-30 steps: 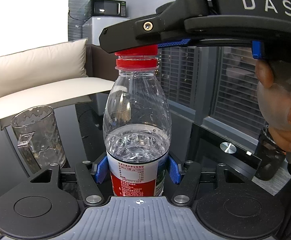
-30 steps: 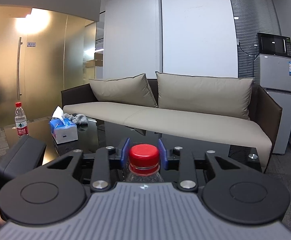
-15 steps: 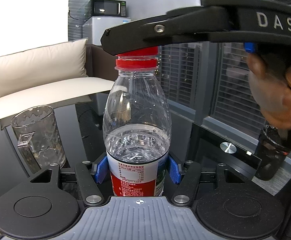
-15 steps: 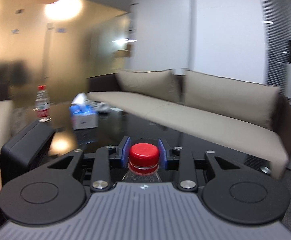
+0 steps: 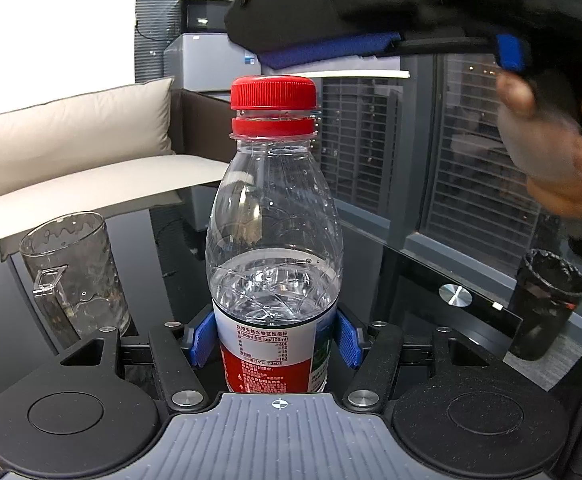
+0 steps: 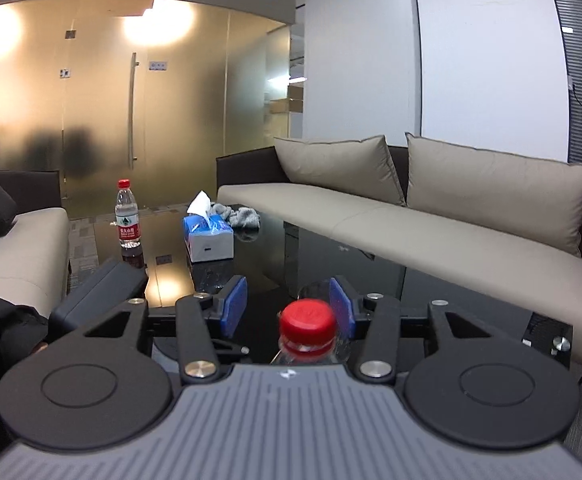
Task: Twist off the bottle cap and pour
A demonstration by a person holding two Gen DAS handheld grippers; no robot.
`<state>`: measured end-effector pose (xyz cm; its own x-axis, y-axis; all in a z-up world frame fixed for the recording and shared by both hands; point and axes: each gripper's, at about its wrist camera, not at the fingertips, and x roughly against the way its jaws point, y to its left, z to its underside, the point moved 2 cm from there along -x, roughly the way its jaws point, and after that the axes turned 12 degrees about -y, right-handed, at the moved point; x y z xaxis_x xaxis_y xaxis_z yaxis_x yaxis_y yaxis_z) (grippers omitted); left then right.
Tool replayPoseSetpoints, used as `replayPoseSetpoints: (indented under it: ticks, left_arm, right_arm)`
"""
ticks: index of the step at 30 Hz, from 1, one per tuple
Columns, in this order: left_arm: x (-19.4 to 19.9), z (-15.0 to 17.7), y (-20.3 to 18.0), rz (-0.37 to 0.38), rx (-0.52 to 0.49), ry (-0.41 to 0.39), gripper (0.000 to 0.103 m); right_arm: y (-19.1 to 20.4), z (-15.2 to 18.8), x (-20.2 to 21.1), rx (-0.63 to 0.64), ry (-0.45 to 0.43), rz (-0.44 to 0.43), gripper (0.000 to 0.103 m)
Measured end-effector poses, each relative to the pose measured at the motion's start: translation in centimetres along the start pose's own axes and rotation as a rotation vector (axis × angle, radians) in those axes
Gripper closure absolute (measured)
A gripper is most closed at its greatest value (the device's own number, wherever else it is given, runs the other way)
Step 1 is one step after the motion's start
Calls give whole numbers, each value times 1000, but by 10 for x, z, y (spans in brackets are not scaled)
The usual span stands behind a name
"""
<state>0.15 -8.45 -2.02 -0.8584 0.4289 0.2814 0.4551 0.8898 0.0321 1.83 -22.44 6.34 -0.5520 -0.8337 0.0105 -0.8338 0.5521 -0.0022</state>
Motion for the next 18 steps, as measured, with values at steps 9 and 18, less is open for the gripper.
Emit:
replayPoseSetpoints:
  ticks: [9, 18]
  left_arm:
    - [-5, 2, -6, 0, -1, 2, 47]
    - [-2, 2, -2, 2, 3, 3, 47]
  right_arm:
    - [-1, 7, -3, 28, 4, 79, 54]
    - [2, 12, -3, 58, 11, 81, 68]
